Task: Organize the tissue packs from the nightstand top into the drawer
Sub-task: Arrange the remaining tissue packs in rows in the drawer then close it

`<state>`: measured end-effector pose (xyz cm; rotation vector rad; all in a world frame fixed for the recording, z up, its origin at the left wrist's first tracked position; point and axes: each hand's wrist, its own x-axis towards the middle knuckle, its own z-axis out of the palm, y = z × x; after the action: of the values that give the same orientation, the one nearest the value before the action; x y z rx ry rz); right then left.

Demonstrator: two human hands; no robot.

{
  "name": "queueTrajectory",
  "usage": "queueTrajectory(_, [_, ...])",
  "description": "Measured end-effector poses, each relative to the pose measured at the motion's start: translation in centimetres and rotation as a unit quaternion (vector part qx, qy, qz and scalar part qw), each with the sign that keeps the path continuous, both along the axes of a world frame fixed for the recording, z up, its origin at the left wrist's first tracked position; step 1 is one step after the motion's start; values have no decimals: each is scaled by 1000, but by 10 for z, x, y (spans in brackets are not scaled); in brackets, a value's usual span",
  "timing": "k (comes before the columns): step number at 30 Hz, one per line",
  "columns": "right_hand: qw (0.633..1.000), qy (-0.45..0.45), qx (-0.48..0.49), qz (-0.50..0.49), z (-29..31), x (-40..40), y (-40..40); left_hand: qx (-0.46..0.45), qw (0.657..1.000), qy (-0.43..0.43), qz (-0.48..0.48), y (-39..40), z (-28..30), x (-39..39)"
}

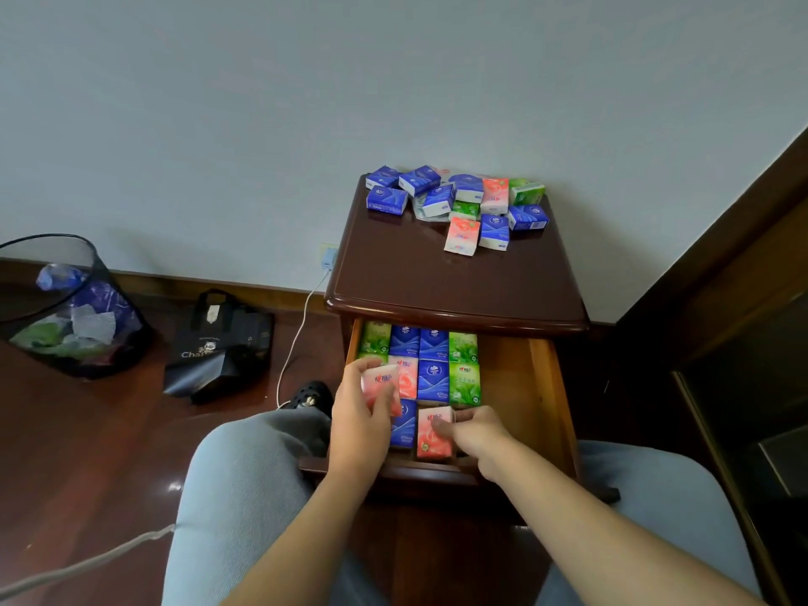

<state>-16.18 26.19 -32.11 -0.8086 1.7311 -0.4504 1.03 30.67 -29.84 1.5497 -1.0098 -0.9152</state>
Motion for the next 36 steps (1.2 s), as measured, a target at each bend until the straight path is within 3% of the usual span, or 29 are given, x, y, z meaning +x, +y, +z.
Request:
queueTrajectory(16, [998,19,-12,-54,-15,7,-2,-10,998,63,-11,1,2,-1])
queueTrajectory(24, [996,68,-46,-26,-4,6,0,17,998,59,-14,2,8,-1])
queueTrajectory(28, [991,-21,-129,-13,17,7,1,34,997,58,-37,2,12,-3])
queueTrajectory(32, [976,-118,-170,60,36,6,3,16,995,83,-49,0,16,-11])
queueTrajectory(36, [975,-99,-171,102,39,-1,3,48,986,104,-124,2,12,-23])
